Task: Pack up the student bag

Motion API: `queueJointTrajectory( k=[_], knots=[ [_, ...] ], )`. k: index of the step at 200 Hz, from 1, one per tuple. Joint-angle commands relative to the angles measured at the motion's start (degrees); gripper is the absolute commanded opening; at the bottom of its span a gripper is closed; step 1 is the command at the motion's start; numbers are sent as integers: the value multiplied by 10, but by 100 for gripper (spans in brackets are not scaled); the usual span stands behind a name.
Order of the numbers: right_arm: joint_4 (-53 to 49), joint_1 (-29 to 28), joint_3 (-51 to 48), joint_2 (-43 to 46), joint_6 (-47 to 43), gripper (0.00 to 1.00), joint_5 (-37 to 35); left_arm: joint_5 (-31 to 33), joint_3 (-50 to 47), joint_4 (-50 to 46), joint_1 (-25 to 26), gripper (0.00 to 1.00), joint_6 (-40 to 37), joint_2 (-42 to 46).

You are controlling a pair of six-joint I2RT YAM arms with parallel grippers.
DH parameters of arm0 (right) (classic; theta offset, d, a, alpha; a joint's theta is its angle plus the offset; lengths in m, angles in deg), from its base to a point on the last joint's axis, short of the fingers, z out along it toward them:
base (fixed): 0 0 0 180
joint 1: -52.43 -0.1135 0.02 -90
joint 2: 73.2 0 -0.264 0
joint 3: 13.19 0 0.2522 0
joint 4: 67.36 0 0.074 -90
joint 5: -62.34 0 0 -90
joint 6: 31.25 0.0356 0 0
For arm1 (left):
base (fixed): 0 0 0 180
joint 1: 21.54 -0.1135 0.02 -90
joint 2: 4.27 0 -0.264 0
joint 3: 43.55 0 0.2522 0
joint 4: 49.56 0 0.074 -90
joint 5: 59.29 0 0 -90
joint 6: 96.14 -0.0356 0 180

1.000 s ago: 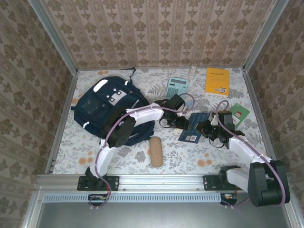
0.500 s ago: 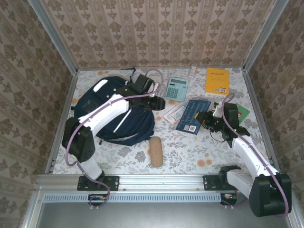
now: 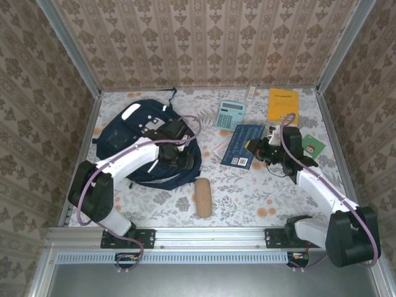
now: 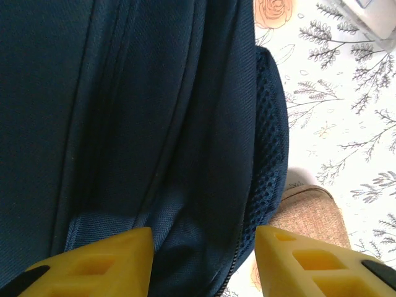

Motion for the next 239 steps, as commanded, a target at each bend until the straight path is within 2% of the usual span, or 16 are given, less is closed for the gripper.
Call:
queueJointTrajectory(
  k=[1, 20, 40, 88, 125, 168, 210, 239],
  knots=[
    [37, -10, 27, -12, 6, 0, 16, -7, -5, 9, -3, 47, -7, 2],
    [38, -15, 29, -16, 6, 0, 14, -20, -5, 16, 0, 46, -7, -3],
    [39, -20, 29, -17, 7, 0, 11, -17, -4, 13, 3, 37, -10, -10],
    [74, -41, 21, -27, 34, 0, 10, 1, 5, 1, 0, 0, -13, -3],
    [143, -73, 19, -51, 84, 0, 7, 22, 45, -27, -4, 0, -16, 26],
    [235, -137, 34, -106, 139, 0, -16, 59, 115, -71, -18, 0, -19, 63],
    [350, -223, 82, -224, 201, 0, -48, 74, 182, -105, -40, 0, -22, 82],
    [417, -258, 133, -314, 239, 0, -67, 72, 212, -106, -54, 0, -21, 93]
  ],
)
